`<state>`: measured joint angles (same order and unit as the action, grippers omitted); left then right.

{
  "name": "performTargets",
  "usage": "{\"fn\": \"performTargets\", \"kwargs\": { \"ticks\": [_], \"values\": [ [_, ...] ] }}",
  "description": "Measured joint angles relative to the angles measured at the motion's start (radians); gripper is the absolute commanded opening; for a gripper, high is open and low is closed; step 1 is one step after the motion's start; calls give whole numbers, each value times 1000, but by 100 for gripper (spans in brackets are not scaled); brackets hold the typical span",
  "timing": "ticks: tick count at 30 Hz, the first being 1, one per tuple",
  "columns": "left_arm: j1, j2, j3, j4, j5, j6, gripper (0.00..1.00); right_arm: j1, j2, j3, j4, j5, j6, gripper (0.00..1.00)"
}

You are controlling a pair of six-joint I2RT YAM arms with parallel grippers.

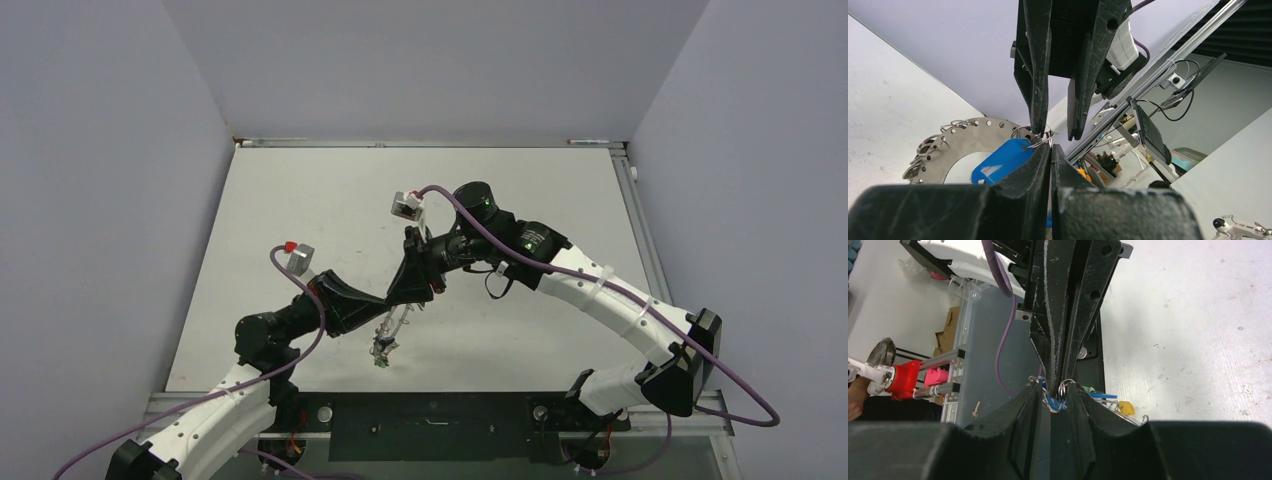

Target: Put the keys on the keyring

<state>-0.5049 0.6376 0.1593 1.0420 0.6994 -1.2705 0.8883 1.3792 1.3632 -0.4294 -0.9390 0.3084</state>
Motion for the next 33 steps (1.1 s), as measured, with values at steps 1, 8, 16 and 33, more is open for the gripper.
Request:
{"fn": "performTargets", "kwargs": {
  "ticks": [1, 8, 16, 33],
  "values": [
    [0, 0, 0, 0, -1, 0, 0, 3, 0, 0, 0, -3, -2, 26],
    [0, -3, 0, 0, -3, 0, 0, 15, 0, 0, -4, -10, -16, 22],
    [0, -6, 0, 1, -3, 0, 0, 17, 0, 0, -6, -10, -31, 13],
    [0, -23, -7, 2, 26, 4, 0, 39, -13, -19, 6, -8, -97, 5]
  ]
}}
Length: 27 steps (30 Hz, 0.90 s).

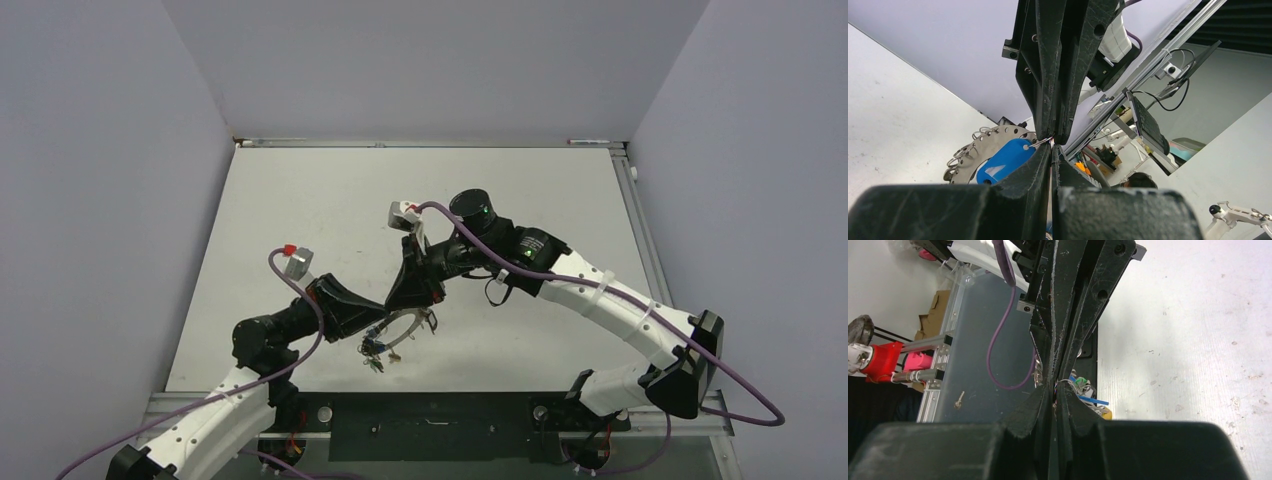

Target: Put the keys on the keyring

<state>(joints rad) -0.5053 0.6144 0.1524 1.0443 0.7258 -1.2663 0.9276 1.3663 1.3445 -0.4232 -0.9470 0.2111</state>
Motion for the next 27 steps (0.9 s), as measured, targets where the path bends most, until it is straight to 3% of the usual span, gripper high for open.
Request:
{"fn": "performTargets", "kwargs": {
  "ticks": [19, 27],
  "values": [
    [-2, -56, 0, -96, -49, 68, 13, 38, -71, -37, 21, 145, -77, 5],
    [-2, -97, 3, -193, -68, 116, 30, 48, -82, -37, -10, 186, -122, 5]
  ]
}}
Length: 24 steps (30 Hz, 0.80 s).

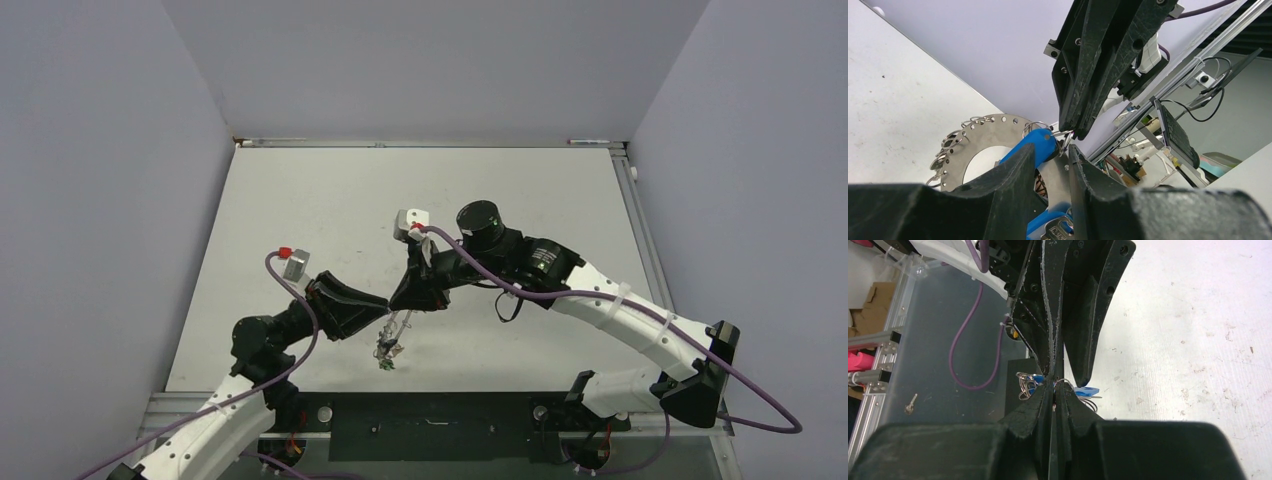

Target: Put the keys on the keyring

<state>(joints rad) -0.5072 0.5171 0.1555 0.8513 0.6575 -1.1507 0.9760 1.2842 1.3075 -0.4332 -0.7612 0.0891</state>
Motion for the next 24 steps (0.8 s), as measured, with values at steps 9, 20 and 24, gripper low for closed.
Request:
{"fn": "performTargets", "kwargs": {
  "ticks": [9, 20, 24],
  "values": [
    [6, -80, 76, -216, -5, 135, 39, 21, 0, 0, -62, 25, -57, 5],
    [7, -152, 194, -485, -24, 376, 49, 34, -16, 0, -85, 34, -137, 5],
    [7, -184, 249, -557, -34, 493, 50, 34, -32, 0, -93, 25, -164, 5]
  ]
}}
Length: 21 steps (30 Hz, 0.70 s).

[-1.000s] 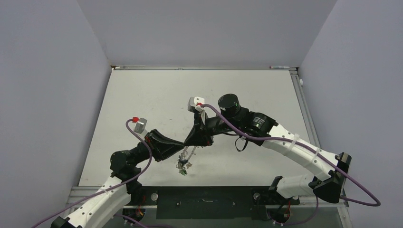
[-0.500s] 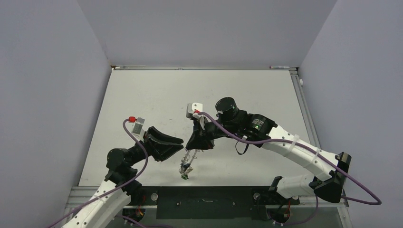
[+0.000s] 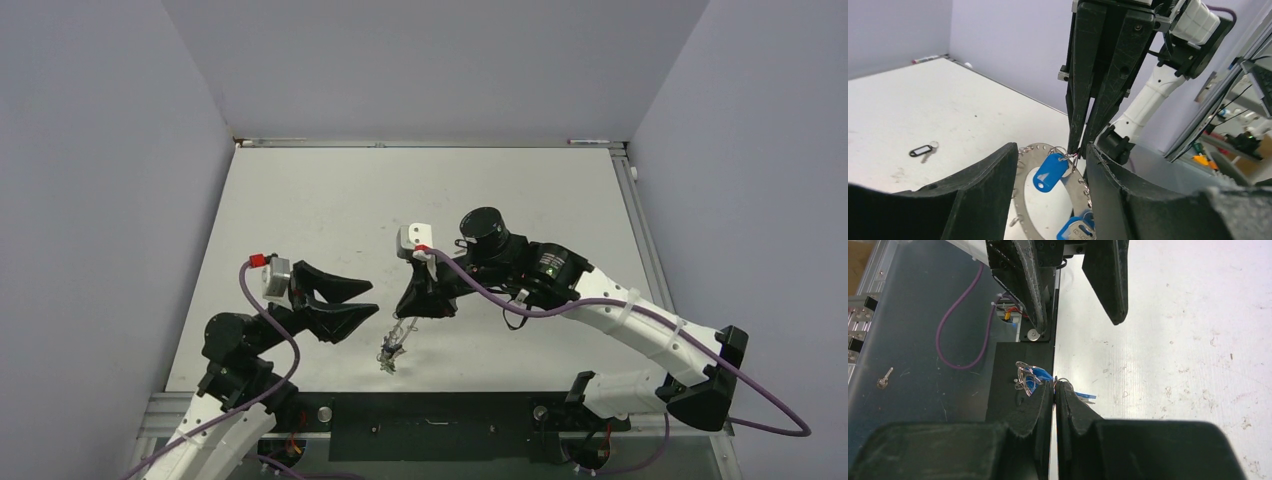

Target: Put the keys on the keyring

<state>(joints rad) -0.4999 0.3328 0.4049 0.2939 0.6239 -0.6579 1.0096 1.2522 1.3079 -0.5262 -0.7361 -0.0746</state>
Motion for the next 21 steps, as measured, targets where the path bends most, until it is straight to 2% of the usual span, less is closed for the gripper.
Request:
{"fn": "performTargets", "kwargs": {
  "ticks": [6, 11, 21],
  "values": [
    [0, -35, 24, -60, -2, 181, 50, -1, -5, 13, -12, -30, -29, 5],
    [0, -38, 24, -88, 14, 304, 47, -2, -19, 32, -13, -60, -44, 5],
    [0, -42, -17, 43, 132, 382, 42, -9, -40, 42, -6, -92, -45, 5]
  ]
}}
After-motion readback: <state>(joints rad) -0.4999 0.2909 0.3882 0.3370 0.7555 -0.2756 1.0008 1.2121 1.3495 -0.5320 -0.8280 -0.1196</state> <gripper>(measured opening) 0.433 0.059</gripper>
